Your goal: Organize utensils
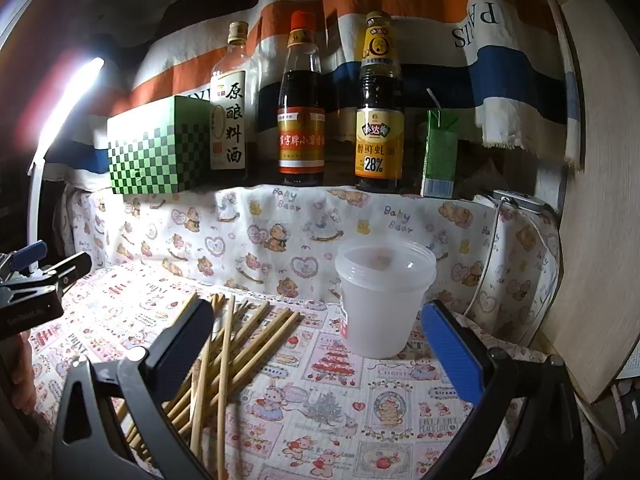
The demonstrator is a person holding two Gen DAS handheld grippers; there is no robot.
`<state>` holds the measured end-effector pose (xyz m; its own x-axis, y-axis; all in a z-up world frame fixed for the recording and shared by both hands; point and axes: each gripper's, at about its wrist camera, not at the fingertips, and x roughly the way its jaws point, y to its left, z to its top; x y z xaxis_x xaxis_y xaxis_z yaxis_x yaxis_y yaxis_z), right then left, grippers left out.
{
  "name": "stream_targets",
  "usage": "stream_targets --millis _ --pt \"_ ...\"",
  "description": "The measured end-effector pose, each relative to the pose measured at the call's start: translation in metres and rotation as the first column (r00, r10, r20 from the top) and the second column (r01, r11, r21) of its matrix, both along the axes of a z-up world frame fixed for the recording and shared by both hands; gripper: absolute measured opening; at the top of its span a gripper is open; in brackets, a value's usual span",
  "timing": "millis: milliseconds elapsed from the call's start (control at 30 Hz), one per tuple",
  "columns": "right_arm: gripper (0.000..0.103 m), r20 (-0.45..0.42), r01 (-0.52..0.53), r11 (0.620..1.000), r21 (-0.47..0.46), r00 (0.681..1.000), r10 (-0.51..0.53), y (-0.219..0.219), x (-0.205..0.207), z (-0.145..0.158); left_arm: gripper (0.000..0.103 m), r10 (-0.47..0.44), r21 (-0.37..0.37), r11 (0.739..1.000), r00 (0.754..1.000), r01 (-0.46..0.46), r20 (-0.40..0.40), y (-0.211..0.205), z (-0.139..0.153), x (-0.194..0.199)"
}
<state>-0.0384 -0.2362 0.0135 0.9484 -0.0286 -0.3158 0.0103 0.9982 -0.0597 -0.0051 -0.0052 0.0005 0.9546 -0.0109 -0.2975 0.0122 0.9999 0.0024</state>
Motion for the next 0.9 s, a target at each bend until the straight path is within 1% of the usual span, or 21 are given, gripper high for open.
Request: stream_targets --millis 667,767,900 --pt "0.103 0.005 -0.001 1.000 0.002 1.000 0.001 -0.001 -0.003 0.002 0.103 0.008 0.011 1.000 1.000 -0.008 -0.004 0.005 -0.001 0.001" --pt "0.103 0.009 -0.004 1.000 -0.014 1.000 0.004 0.004 -0.005 0.002 0.103 0.003 0.012 1.000 1.000 -0.003 -0.007 0.005 -0.001 0.002" --pt "0.103 0.007 -0.037 0.998 -0.053 0.999 0.037 0.014 -0.007 0.002 0.103 0.004 0.013 1.000 1.000 -0.004 -0.003 0.005 -0.001 0.001"
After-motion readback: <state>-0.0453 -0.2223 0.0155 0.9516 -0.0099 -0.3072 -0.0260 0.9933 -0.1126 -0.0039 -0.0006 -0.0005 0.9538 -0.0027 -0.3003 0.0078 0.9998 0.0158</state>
